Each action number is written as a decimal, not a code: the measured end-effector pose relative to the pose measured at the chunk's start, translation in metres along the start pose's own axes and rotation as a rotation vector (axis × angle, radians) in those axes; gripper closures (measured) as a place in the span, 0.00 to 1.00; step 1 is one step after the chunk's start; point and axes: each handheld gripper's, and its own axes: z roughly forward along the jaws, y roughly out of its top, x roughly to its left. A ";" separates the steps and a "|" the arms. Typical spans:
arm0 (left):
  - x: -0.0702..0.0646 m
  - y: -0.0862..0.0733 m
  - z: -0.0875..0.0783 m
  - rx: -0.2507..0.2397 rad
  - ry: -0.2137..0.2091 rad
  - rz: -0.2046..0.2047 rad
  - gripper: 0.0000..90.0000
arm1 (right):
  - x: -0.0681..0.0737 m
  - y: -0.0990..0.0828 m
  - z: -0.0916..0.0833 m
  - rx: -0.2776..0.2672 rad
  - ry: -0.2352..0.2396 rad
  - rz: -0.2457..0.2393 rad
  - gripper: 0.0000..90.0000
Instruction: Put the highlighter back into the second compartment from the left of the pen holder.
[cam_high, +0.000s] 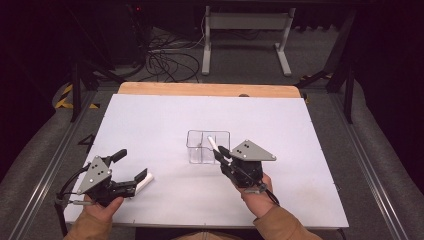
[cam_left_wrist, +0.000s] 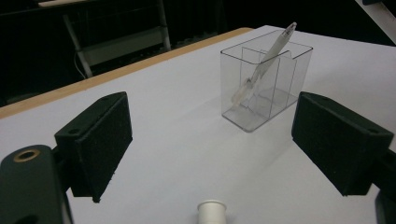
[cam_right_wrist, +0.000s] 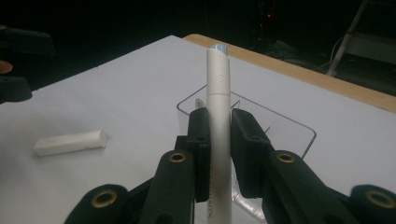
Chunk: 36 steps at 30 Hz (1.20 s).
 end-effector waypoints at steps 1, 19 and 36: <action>0.000 0.000 0.000 -0.002 0.000 -0.002 0.15 | 0.000 0.001 0.000 -0.006 -0.001 -0.002 0.87; 0.000 0.000 0.000 -0.001 0.003 0.000 0.15 | -0.011 0.020 0.012 -0.081 -0.003 0.041 0.87; 0.000 0.000 0.000 0.000 0.001 -0.002 0.15 | -0.020 0.031 0.025 -0.106 -0.007 0.096 0.87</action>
